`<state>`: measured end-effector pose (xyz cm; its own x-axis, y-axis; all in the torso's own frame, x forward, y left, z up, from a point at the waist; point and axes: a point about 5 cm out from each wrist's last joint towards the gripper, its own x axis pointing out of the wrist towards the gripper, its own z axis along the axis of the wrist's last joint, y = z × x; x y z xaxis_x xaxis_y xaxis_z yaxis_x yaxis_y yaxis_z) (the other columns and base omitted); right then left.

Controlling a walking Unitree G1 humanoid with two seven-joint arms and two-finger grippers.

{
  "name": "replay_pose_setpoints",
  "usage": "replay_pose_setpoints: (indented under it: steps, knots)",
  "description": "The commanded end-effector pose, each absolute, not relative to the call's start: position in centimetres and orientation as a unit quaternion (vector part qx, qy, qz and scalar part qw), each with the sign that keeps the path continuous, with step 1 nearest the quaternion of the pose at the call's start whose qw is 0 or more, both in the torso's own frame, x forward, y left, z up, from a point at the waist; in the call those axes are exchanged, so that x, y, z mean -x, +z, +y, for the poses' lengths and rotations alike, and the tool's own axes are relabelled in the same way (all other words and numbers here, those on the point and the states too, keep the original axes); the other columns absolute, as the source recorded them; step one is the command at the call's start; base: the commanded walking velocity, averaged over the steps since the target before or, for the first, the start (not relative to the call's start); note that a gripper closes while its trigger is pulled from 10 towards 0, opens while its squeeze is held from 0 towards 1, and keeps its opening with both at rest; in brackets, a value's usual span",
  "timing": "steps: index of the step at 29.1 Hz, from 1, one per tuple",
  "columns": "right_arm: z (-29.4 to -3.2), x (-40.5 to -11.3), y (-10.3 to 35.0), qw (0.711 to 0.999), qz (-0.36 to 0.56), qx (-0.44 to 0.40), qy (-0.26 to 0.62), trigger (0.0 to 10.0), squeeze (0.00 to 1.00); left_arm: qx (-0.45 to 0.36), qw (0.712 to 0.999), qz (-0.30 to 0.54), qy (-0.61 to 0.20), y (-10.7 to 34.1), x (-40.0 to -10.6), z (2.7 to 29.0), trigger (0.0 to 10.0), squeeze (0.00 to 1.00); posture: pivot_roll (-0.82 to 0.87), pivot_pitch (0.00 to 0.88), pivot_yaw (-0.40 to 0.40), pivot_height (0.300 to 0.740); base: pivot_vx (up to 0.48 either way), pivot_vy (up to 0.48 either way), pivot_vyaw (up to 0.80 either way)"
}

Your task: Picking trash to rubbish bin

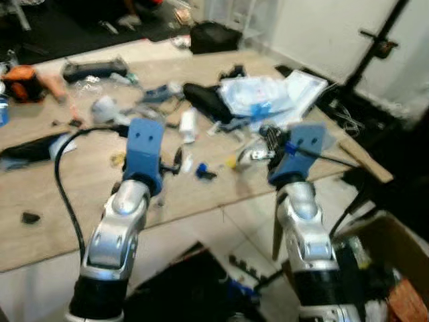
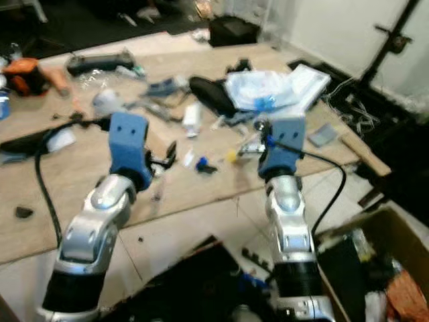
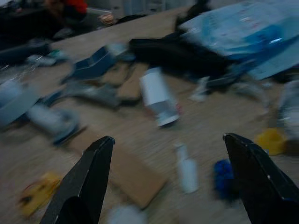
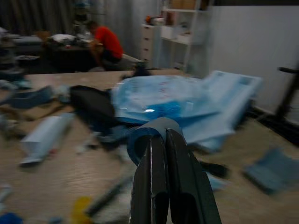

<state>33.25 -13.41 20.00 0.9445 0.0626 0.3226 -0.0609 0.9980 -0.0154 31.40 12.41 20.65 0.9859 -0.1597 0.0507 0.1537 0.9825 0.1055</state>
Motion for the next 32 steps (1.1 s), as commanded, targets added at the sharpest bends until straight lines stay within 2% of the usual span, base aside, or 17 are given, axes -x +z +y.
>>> replay_pose_setpoints:
  steps: [1, 22, 32]
  knots:
    - [-13.42, -33.02, 20.25, 0.986, -0.167, -0.002, 0.029, 10.0, 0.00, -0.056, 0.995, -0.025, -0.081, 20.46, -31.32, 12.56, 10.0, 0.00, 0.14, 0.153, -0.044, 0.740, 0.000, 0.000, -0.80]
    - [-13.44, -32.78, 20.08, 0.989, -0.147, -0.005, 0.029, 10.0, 0.00, -0.059, 0.993, -0.012, -0.103, 20.01, -31.13, 12.36, 10.0, 0.00, 0.14, 0.147, -0.052, 0.740, 0.000, 0.000, -0.80]
    - [-13.90, -32.64, 19.70, 0.991, -0.136, -0.007, 0.014, 10.0, 0.00, -0.065, 0.990, -0.016, -0.122, 20.03, -31.10, 12.09, 10.0, 0.00, 0.14, 0.153, -0.031, 0.740, 0.000, 0.000, -0.80]
